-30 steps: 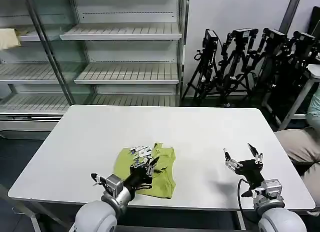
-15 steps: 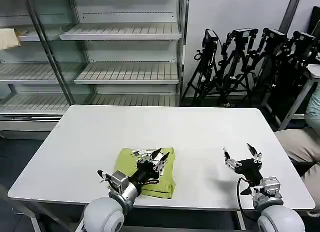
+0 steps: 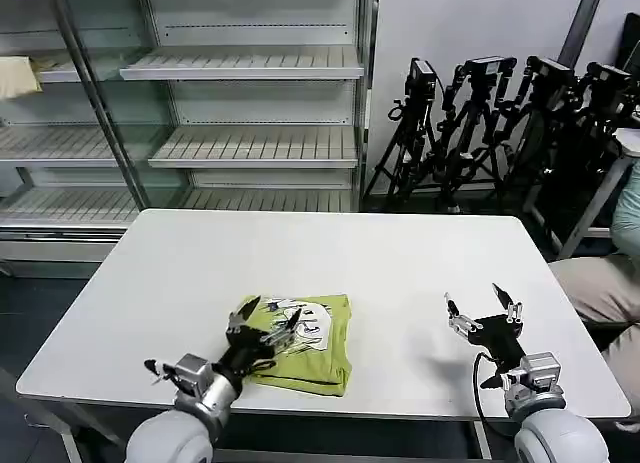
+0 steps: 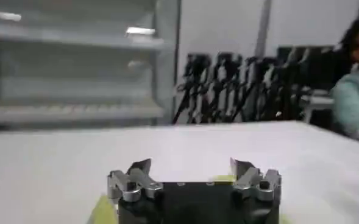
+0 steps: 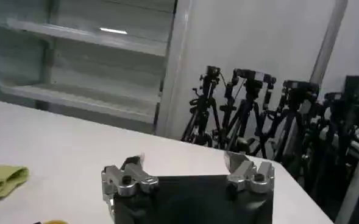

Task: Fold and organize the clothes.

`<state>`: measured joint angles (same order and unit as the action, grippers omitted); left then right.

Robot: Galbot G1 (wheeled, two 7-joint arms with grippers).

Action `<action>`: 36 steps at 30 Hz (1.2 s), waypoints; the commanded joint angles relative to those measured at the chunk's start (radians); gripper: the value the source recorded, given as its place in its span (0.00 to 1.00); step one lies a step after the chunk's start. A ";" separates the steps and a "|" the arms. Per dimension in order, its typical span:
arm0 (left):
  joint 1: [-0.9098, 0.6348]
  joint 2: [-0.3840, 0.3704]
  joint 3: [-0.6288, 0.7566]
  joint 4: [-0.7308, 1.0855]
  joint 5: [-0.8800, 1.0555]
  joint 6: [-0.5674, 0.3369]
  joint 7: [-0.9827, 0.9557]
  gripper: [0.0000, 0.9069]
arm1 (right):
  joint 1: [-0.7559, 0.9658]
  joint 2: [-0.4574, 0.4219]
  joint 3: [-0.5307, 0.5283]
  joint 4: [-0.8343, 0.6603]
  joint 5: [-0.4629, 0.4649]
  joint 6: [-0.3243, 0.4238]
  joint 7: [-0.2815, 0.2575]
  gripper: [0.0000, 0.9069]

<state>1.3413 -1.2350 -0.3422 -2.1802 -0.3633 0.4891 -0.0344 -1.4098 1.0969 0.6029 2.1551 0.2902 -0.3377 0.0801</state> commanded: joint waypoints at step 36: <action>0.007 0.009 -0.065 0.162 -0.085 0.074 -0.081 0.01 | -0.033 0.029 0.002 0.012 -0.014 0.011 0.003 1.00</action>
<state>1.3482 -1.2264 -0.4066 -2.0368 -0.4592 0.5605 -0.1254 -1.4412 1.1230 0.6058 2.1714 0.2766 -0.3268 0.0833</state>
